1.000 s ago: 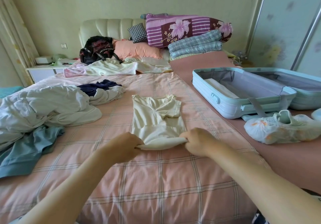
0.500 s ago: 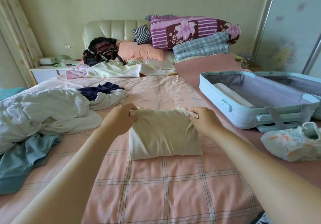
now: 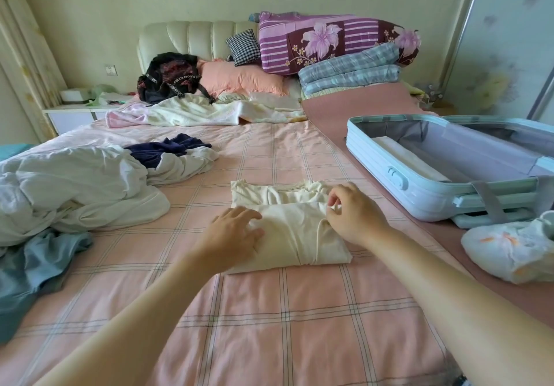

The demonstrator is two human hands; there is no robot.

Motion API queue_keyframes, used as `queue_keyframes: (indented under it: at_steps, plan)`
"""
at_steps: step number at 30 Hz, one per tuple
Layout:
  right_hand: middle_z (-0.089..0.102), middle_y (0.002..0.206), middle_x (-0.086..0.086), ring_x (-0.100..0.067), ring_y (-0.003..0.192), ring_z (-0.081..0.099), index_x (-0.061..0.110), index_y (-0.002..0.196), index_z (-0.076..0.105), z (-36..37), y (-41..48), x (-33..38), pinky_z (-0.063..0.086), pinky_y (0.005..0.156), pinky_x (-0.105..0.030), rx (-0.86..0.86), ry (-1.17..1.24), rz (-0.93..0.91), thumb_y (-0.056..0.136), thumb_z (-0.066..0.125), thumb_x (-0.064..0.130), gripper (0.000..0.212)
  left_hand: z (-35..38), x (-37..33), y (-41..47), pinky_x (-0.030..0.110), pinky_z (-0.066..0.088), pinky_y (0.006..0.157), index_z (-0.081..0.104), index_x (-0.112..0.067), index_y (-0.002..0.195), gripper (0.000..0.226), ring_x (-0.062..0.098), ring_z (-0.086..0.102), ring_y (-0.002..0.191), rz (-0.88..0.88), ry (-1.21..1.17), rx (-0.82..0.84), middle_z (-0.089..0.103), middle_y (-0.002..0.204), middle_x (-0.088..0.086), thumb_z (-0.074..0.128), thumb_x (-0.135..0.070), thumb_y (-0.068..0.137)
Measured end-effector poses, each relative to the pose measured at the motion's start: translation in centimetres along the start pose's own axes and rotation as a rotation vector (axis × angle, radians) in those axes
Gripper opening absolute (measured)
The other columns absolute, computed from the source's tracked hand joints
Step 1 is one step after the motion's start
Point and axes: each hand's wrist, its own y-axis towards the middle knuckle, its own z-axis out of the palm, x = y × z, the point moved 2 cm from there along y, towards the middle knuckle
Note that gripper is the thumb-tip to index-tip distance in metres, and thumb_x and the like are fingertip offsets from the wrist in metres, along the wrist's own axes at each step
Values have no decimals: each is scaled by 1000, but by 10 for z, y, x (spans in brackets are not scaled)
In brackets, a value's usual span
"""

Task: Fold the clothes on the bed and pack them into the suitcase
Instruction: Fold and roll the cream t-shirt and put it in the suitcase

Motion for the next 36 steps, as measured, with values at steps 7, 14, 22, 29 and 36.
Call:
queue_keyframes:
  at_steps: [7,14,22,29,36]
  plan:
    - [68,90,20,5,81,60,34,79,69,-17,-41,7,45,72,-14,473,-36,-95,66,83,38,19,-21,5,-42,21,44,74,68,-37,85,29,-4,53,85,116,-65,90,61,84,-21,80,-55,66]
    - [70,77,18,-3,79,62,34,65,69,-39,-46,2,38,63,-15,314,-226,-136,75,84,37,18,-55,-1,-54,9,42,61,72,-32,65,20,-5,59,71,-48,-170,-57,64,62,-14,92,-29,64]
    - [72,81,15,-2,78,53,30,77,76,-45,-58,-4,22,60,-4,293,-297,-154,76,80,40,11,-59,-9,-59,25,44,57,72,-21,61,25,8,55,58,-158,-119,161,68,64,-5,93,-35,59]
    - [65,72,17,-2,70,57,27,72,70,-38,-62,-6,37,59,-19,437,-313,-70,66,83,48,25,-49,-20,-59,20,47,66,71,-32,71,25,7,60,76,-144,175,403,67,79,-11,86,-50,61]
    - [67,79,4,-14,76,60,18,71,61,-29,-33,-11,50,72,-35,394,80,203,74,57,39,21,-47,-33,-18,24,43,58,64,-19,72,40,5,52,55,-95,-17,318,60,62,-10,59,-54,91]
